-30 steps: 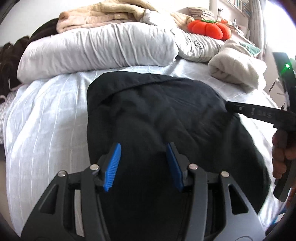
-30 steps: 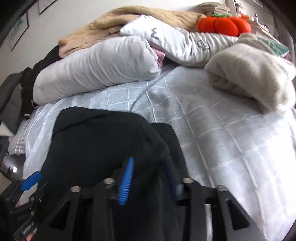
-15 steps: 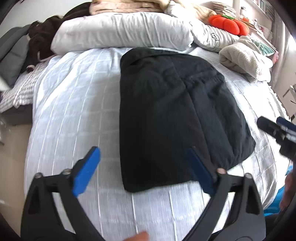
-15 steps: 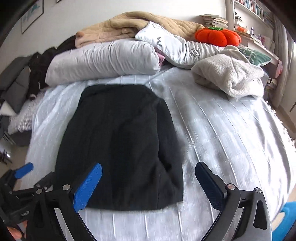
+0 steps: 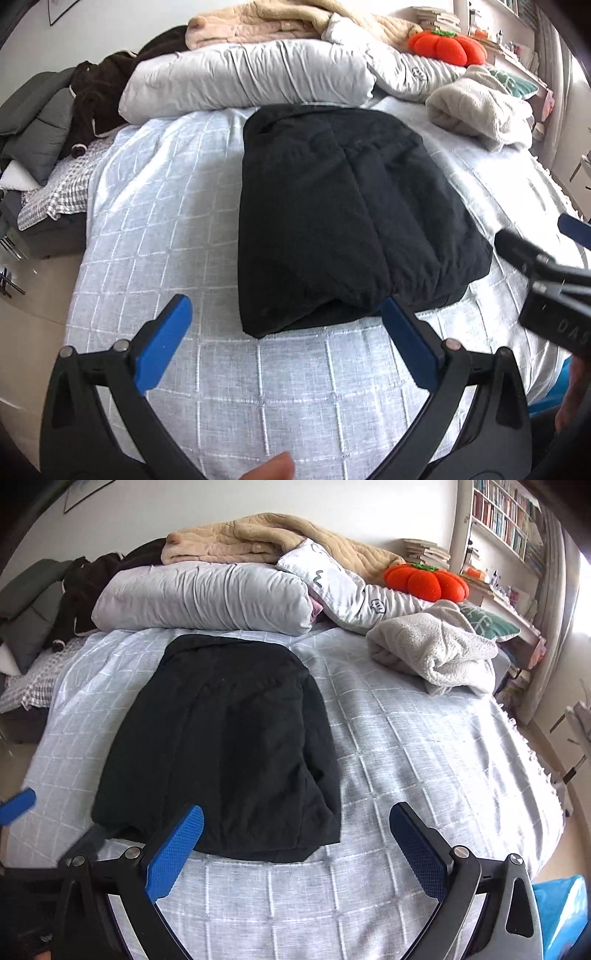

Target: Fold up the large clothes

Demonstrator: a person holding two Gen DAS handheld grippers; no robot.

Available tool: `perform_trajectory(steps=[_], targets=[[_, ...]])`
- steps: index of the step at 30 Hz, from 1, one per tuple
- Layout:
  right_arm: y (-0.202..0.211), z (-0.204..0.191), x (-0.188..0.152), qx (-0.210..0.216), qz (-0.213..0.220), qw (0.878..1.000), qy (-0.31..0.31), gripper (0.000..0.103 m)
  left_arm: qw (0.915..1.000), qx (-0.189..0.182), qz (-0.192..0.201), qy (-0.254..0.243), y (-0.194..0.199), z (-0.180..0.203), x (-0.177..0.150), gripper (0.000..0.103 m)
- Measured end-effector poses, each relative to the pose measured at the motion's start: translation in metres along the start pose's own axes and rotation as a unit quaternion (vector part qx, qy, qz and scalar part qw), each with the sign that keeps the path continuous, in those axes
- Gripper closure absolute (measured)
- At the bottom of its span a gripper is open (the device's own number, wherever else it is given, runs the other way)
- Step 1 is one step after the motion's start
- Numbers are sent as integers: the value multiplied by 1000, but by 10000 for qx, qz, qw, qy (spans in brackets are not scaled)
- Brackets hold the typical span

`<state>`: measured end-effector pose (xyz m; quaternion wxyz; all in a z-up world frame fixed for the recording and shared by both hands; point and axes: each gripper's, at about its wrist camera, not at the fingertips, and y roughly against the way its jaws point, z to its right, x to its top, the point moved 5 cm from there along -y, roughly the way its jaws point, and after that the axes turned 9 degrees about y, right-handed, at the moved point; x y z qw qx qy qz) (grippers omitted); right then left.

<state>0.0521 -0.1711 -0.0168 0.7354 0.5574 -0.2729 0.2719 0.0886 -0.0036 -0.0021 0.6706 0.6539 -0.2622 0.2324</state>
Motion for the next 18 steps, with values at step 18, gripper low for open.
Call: perform_trajectory(steps=[18], targets=[[-19, -10, -10, 576, -230, 9980, 77, 1, 9995, 208, -100, 195, -17, -3, 3, 1]])
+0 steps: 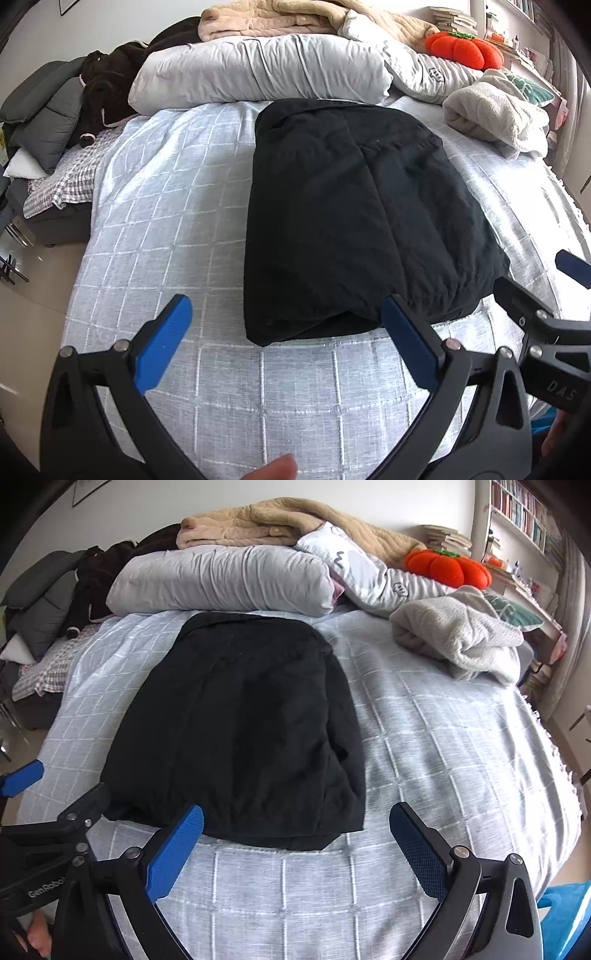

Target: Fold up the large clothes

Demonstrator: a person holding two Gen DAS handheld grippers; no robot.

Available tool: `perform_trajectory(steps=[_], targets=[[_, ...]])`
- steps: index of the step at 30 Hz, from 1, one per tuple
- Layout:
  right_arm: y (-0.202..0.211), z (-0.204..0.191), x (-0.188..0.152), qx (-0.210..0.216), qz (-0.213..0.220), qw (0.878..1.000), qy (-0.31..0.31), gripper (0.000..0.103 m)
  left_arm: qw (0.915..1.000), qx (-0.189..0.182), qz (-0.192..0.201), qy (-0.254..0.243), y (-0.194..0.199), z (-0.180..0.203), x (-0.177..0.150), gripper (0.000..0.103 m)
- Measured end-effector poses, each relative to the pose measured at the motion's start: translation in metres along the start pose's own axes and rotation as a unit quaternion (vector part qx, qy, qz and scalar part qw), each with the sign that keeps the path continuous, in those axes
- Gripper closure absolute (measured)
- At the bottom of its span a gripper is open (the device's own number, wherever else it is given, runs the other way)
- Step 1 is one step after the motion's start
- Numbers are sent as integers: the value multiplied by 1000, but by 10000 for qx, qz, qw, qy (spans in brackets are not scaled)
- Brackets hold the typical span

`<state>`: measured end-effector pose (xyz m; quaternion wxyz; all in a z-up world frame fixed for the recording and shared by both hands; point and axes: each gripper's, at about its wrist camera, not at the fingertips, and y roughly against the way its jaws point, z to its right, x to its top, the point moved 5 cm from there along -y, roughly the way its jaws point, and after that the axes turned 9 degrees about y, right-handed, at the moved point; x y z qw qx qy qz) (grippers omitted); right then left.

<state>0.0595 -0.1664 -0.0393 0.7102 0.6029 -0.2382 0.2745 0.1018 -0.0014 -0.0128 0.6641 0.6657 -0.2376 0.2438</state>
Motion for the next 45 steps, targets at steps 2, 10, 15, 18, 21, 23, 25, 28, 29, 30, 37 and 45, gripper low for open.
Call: perform_trajectory(steps=[2, 10, 15, 18, 21, 23, 25, 28, 29, 30, 37, 45], targets=[[-1, -1, 0, 61, -18, 10000, -1, 1, 10000, 11, -9, -19, 0, 0, -1, 1], [-2, -12, 3, 108, 19, 9999, 132, 1, 9999, 113, -25, -40, -2, -3, -2, 1], [-3, -17, 5, 189, 35, 9997, 134, 1, 9999, 156, -26, -7, -2, -8, -2, 1], [-4, -17, 6, 225, 24, 9997, 103, 1, 9998, 177, -9, -9, -1, -10, -1, 1], [-5, -17, 6, 231, 21, 9997, 73, 1, 9998, 181, -6, -10, -1, -11, -1, 1], [-5, -17, 7, 236, 34, 9997, 64, 1, 9998, 185, -8, -4, -2, -12, -1, 1], [-5, -17, 7, 237, 39, 9997, 60, 1, 9998, 185, -9, -1, -2, -12, -1, 1], [-4, -17, 7, 245, 33, 9997, 50, 1, 9998, 187, 0, -8, -2, -13, -1, 1], [-4, -17, 7, 254, 32, 9997, 43, 1, 9998, 184, 3, -3, -2, -13, -1, 1], [-4, -16, 7, 263, 31, 9996, 36, 1, 9998, 183, 2, -2, -2, -13, -1, 1], [-5, -16, 7, 291, 21, 9996, 6, 1, 9998, 195, 0, -3, -2, -14, -1, 1], [-6, -18, 7, 300, 22, 9995, 8, 1, 9998, 195, -2, -6, -2, -13, -1, 1]])
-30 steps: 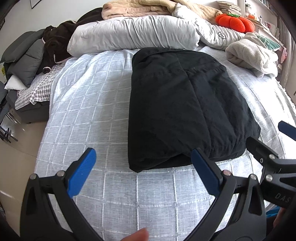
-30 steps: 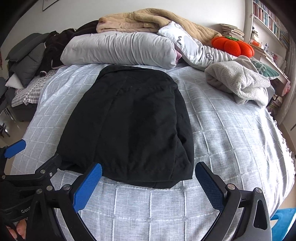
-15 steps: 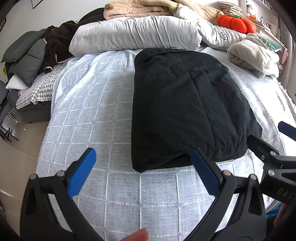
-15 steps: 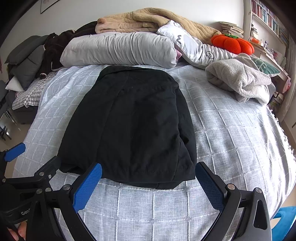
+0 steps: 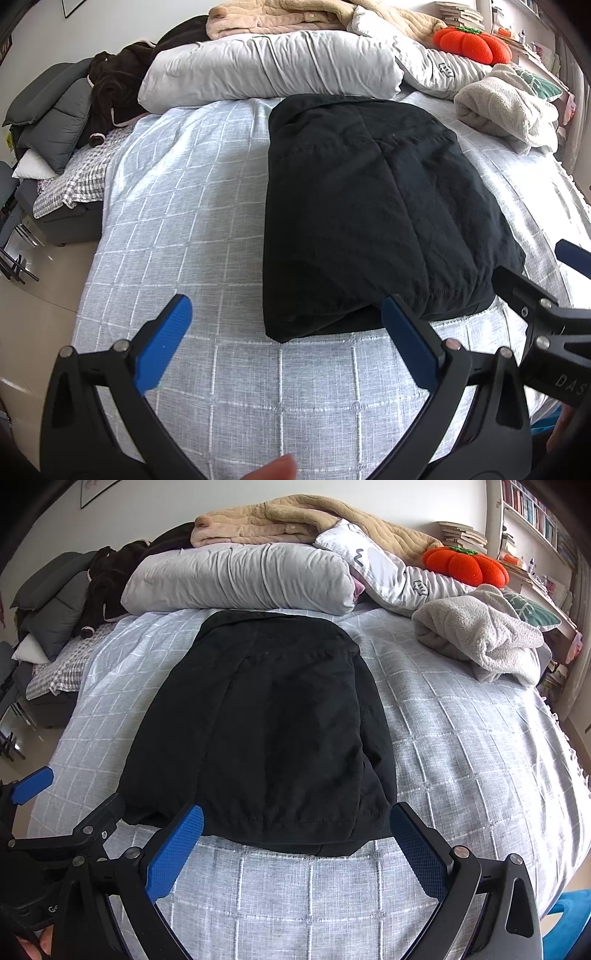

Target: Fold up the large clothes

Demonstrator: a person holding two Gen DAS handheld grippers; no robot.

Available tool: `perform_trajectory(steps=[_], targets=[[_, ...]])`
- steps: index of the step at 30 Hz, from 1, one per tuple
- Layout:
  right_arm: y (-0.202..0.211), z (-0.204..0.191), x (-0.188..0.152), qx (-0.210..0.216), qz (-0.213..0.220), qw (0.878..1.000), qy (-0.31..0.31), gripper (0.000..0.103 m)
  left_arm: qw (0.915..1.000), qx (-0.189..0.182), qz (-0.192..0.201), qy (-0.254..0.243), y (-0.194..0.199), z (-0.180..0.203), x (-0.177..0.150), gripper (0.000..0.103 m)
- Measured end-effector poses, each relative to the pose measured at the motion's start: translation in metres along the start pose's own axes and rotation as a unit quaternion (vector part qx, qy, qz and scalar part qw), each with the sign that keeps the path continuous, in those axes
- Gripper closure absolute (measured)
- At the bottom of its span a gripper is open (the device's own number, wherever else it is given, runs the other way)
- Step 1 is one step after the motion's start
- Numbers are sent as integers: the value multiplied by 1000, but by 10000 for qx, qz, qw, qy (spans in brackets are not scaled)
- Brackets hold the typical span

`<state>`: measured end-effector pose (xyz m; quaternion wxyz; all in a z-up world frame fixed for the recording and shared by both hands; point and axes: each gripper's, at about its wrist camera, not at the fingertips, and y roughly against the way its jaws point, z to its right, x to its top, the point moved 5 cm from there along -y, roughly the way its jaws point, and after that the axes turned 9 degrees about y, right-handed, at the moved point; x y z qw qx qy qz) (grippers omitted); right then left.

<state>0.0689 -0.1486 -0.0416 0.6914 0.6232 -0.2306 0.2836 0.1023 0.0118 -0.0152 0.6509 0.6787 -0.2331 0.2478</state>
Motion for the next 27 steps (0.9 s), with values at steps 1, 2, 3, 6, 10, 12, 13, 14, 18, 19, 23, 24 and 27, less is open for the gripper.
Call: perform_trajectory(steps=[1, 2, 3, 6, 10, 12, 13, 14, 18, 19, 23, 24, 27], targets=[[0, 0, 0, 1, -1, 10000, -11, 1, 10000, -2, -2, 2, 0, 1, 0, 1], [0, 0, 0, 2, -2, 10000, -21, 1, 10000, 1, -4, 3, 0, 0, -1, 1], [0, 0, 0, 0, 1, 10000, -29, 1, 10000, 1, -7, 0, 0, 0, -1, 1], [0, 1, 0, -2, 4, 10000, -25, 1, 10000, 4, -5, -3, 0, -1, -1, 1], [0, 1, 0, -1, 0, 10000, -19, 1, 10000, 6, -8, 3, -1, -1, -1, 1], [0, 1, 0, -2, 2, 10000, -20, 1, 10000, 4, -8, -5, -1, -1, -1, 1], [0, 1, 0, 0, 3, 10000, -20, 1, 10000, -1, -6, -5, 0, -2, -1, 1], [0, 1, 0, -1, 6, 10000, -23, 1, 10000, -6, -5, -6, 0, -1, -1, 1], [0, 2, 0, -5, 5, 10000, -16, 1, 10000, -17, -5, -23, -3, -3, -3, 1], [0, 2, 0, -11, 5, 10000, -18, 1, 10000, -21, -6, -21, -3, -3, -3, 1], [1, 4, 0, -31, 12, 10000, -11, 1, 10000, -29, -7, -23, -4, -3, -2, 1], [2, 4, 1, -42, 16, 10000, -12, 1, 10000, -40, -8, -18, -4, -4, -2, 1], [2, 5, 1, -64, 25, 10000, -24, 1, 10000, -74, 17, -20, -1, -2, -2, 1]])
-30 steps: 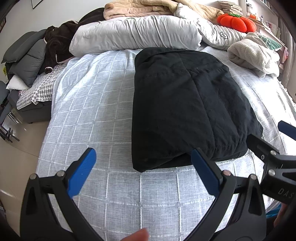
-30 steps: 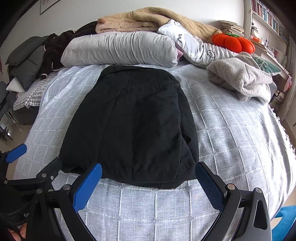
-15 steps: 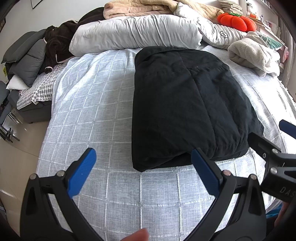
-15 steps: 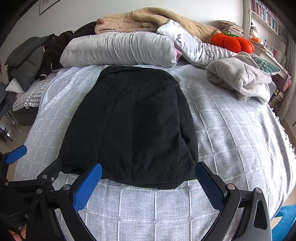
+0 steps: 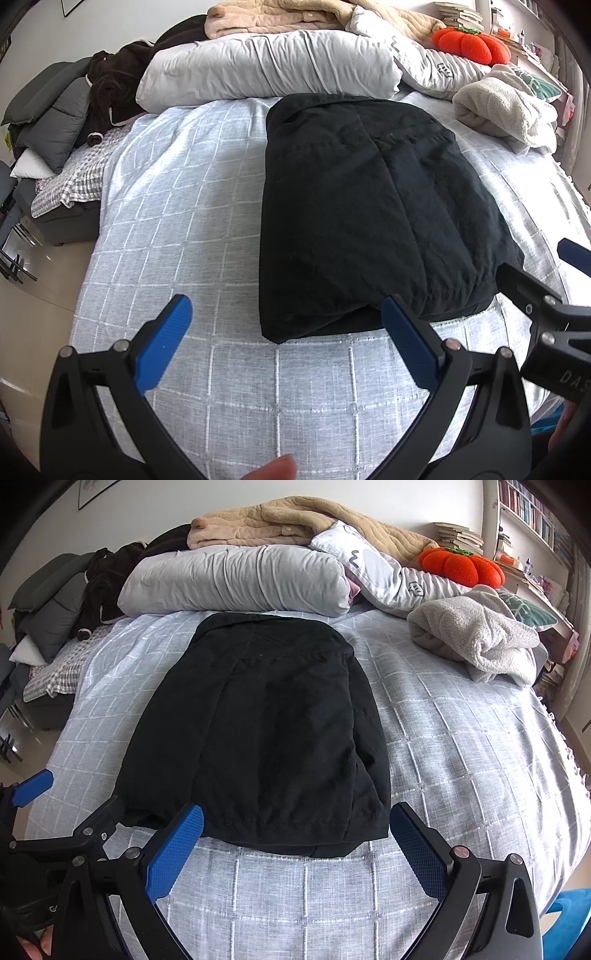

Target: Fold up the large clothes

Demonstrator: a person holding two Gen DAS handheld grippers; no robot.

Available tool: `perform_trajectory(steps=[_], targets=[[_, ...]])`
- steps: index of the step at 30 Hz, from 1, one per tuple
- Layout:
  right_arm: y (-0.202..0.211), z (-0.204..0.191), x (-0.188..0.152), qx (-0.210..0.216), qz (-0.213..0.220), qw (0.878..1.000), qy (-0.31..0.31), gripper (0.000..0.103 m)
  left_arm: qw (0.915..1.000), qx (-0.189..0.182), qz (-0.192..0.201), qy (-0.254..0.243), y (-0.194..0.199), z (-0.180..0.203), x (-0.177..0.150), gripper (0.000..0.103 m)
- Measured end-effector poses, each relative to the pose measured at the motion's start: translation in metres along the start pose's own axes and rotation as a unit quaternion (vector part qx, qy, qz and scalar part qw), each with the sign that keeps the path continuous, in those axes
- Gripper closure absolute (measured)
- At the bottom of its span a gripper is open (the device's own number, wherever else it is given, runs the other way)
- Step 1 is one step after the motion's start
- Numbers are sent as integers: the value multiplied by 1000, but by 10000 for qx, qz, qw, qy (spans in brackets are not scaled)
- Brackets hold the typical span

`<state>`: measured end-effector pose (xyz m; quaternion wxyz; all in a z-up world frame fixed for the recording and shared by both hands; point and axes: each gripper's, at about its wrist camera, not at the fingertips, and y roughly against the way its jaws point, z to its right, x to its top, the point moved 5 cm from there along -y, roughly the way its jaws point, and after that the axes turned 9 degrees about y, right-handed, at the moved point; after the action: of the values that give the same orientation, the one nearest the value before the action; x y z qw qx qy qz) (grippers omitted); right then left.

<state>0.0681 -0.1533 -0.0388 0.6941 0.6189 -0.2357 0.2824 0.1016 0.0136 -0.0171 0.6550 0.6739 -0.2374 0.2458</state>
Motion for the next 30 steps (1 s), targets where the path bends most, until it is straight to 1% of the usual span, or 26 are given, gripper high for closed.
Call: perform_trajectory(steps=[14, 22, 30], targets=[[0, 3, 1, -47, 36, 10000, -30, 1, 9998, -191, 80, 80, 3, 5, 1, 1], [-1, 8, -3, -123, -71, 9999, -2, 1, 9994, -271, -172, 127, -4, 9, -5, 1], [0, 11, -3, -157, -50, 9999, -28, 1, 9994, -308, -132, 92, -2, 15, -7, 1]])
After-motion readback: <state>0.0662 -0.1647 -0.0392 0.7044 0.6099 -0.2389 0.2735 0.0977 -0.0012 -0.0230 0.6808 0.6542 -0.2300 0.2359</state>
